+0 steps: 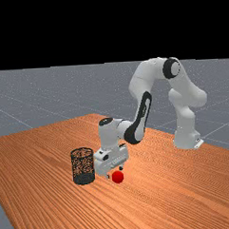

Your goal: Put the ball into the container

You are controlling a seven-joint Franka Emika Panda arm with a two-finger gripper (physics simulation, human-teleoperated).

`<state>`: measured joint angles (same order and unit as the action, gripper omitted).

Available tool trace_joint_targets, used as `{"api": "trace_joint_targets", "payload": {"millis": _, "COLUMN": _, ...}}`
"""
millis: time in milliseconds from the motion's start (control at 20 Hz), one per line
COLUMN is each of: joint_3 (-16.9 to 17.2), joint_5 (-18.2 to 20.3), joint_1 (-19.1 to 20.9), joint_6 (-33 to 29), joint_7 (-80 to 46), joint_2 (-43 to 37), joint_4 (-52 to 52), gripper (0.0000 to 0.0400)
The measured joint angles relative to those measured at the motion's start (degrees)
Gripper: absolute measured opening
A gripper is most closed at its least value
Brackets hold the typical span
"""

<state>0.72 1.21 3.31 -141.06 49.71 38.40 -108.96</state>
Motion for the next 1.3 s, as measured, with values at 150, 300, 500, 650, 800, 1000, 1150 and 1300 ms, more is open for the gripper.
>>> {"api": "trace_joint_targets", "payload": {"millis": 150, "joint_3": -0.1, "joint_5": 0.1, "joint_1": 0.1, "joint_6": -0.8, "joint_7": 0.1, "joint_2": 1.6, "joint_4": 0.6, "gripper": 0.0400}}
{"api": "trace_joint_targets", "payload": {"millis": 300, "joint_3": -0.1, "joint_5": 0.3, "joint_1": -0.1, "joint_6": -2.8, "joint_7": -0.6, "joint_2": 1.7, "joint_4": -0.3, "gripper": 0.0400}}
{"api": "trace_joint_targets", "payload": {"millis": 500, "joint_3": -0.1, "joint_5": 0.6, "joint_1": -0.9, "joint_6": -2.9, "joint_7": -2.0, "joint_2": 1.6, "joint_4": -0.4, "gripper": 0.0400}}
{"api": "trace_joint_targets", "payload": {"millis": 650, "joint_3": -0.2, "joint_5": 0.4, "joint_1": -1.3, "joint_6": -2.9, "joint_7": -2.1, "joint_2": 1.6, "joint_4": -0.5, "gripper": 0.0400}}
{"api": "trace_joint_targets", "payload": {"millis": 800, "joint_3": -0.4, "joint_5": 0.0, "joint_1": -1.1, "joint_6": -2.9, "joint_7": -0.9, "joint_2": 1.7, "joint_4": -0.4, "gripper": 0.0400}}
{"api": "trace_joint_targets", "payload": {"millis": 1000, "joint_3": -0.2, "joint_5": 0.3, "joint_1": -0.2, "joint_6": -4.4, "joint_7": -0.3, "joint_2": 1.1, "joint_4": -1.4, "gripper": 0.0400}}
{"api": "trace_joint_targets", "payload": {"millis": 1150, "joint_3": -0.2, "joint_5": 0.3, "joint_1": -0.2, "joint_6": -4.0, "joint_7": -0.3, "joint_2": 0.4, "joint_4": -1.6, "gripper": 0.0400}}
{"api": "trace_joint_targets", "payload": {"millis": 1300, "joint_3": -0.2, "joint_5": 0.3, "joint_1": -0.2, "joint_6": -3.8, "joint_7": -0.3, "joint_2": -0.3, "joint_4": -2.0, "gripper": 0.0400}}
